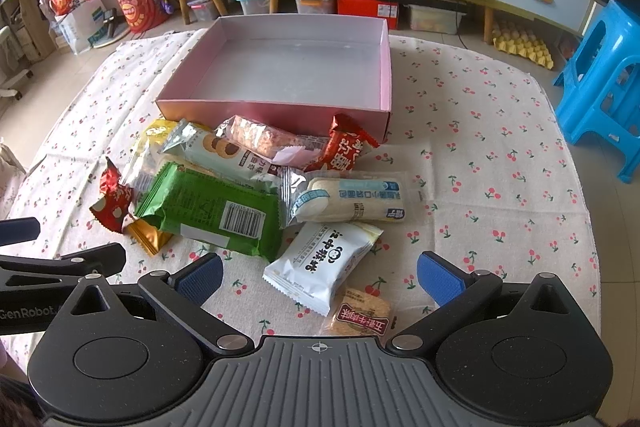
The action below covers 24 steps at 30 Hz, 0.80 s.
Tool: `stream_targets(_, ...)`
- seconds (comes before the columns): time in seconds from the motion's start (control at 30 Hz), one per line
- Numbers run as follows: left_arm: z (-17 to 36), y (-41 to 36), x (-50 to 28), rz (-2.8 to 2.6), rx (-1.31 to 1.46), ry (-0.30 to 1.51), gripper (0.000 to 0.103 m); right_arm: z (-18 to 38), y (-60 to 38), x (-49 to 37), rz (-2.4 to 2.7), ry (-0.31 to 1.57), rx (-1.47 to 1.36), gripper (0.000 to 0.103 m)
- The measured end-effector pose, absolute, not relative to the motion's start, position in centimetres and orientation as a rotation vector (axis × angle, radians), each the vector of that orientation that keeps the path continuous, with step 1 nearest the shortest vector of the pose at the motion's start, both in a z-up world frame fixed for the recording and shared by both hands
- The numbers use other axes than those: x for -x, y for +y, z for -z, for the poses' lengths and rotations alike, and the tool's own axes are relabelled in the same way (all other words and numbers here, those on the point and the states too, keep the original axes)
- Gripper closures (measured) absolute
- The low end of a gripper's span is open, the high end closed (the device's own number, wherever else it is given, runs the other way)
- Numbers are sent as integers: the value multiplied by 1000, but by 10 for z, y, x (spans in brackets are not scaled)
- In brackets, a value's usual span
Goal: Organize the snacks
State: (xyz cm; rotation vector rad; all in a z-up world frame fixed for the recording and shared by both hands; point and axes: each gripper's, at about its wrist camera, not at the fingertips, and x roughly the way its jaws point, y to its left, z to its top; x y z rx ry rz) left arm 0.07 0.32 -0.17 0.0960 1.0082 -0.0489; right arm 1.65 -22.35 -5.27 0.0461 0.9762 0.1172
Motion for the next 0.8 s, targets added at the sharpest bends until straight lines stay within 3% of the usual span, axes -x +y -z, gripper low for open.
stream_targets(0.8, 1, 5, -2, 45, -92, 1010, 2, 51, -223, -17, -114, 972, -44, 0)
